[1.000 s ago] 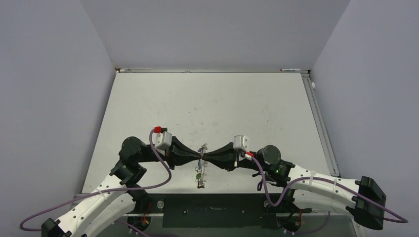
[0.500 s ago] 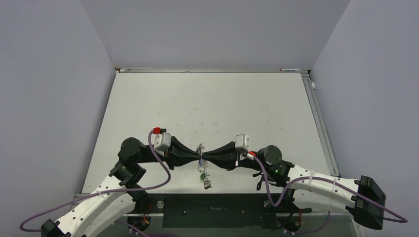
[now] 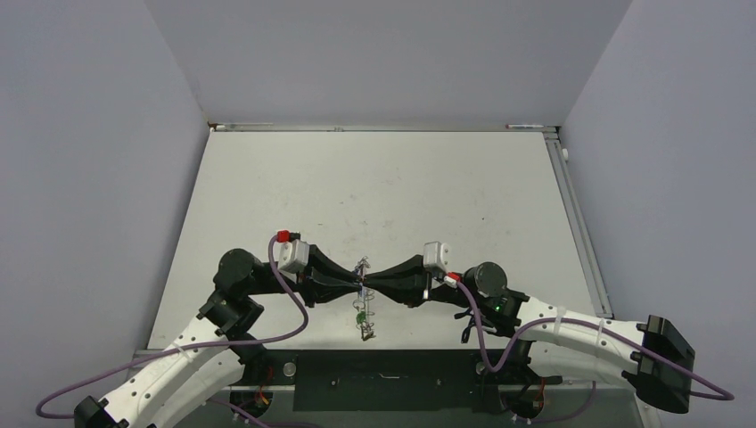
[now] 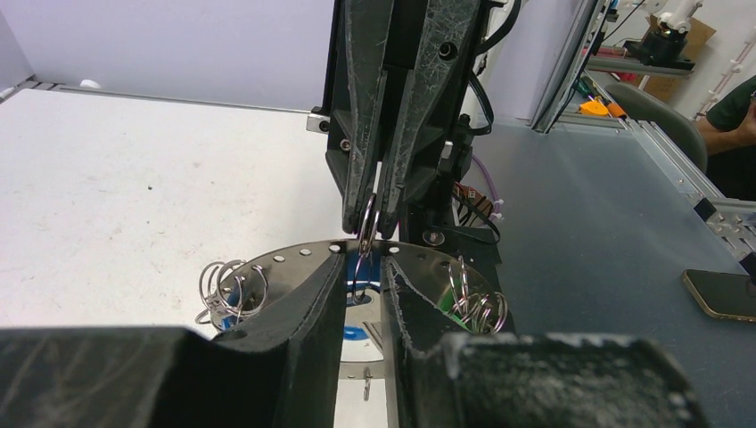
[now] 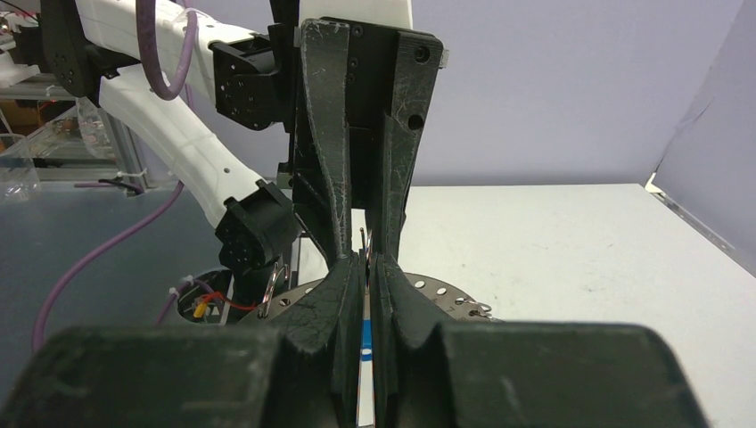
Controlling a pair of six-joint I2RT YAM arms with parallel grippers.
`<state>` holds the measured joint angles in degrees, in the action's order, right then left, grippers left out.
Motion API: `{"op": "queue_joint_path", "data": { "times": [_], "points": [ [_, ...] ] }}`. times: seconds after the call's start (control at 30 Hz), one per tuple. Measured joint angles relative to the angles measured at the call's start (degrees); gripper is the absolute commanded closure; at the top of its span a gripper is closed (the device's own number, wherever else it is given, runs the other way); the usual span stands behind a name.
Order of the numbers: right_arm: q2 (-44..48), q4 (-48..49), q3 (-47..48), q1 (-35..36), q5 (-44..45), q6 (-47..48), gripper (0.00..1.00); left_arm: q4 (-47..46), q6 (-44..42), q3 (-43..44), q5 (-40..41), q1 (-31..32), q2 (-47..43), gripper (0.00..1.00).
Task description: Put the keys on the keyring
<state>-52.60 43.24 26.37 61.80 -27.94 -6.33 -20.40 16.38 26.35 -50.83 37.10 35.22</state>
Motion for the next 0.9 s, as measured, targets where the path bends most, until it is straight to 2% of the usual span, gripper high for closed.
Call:
{"op": "queue_joint_path", "data": {
  "times": [0.2, 0.33, 0.53, 0.63, 0.9],
  "points": [
    [-0.6, -0.1, 0.0, 0.0, 0.0, 0.0, 0.95, 0.0, 0.0, -0.1, 0.3, 0.0, -0.7, 0.79],
    [-0.6, -0.1, 0.0, 0.0, 0.0, 0.0, 0.95, 0.1, -0.1, -0.3, 1.0, 0.0, -1.5, 0.85],
    [-0.6, -0.1, 0.0, 0.0, 0.0, 0.0, 0.95, 0.1, -0.3, -0.3, 1.1, 0.0, -1.6, 0.90],
    [-0.6, 0.0, 0.0, 0.0, 0.0, 0.0, 0.95, 0.1, -0.3, -0.3, 1.1, 0.0, -1.6, 1.00],
    [-0.6, -0.5, 0.0, 0.0, 0.1, -0.2, 0.94, 2.3, -3.2, 0.1, 2.5, 0.0, -1.7, 1.00]
  ]
}}
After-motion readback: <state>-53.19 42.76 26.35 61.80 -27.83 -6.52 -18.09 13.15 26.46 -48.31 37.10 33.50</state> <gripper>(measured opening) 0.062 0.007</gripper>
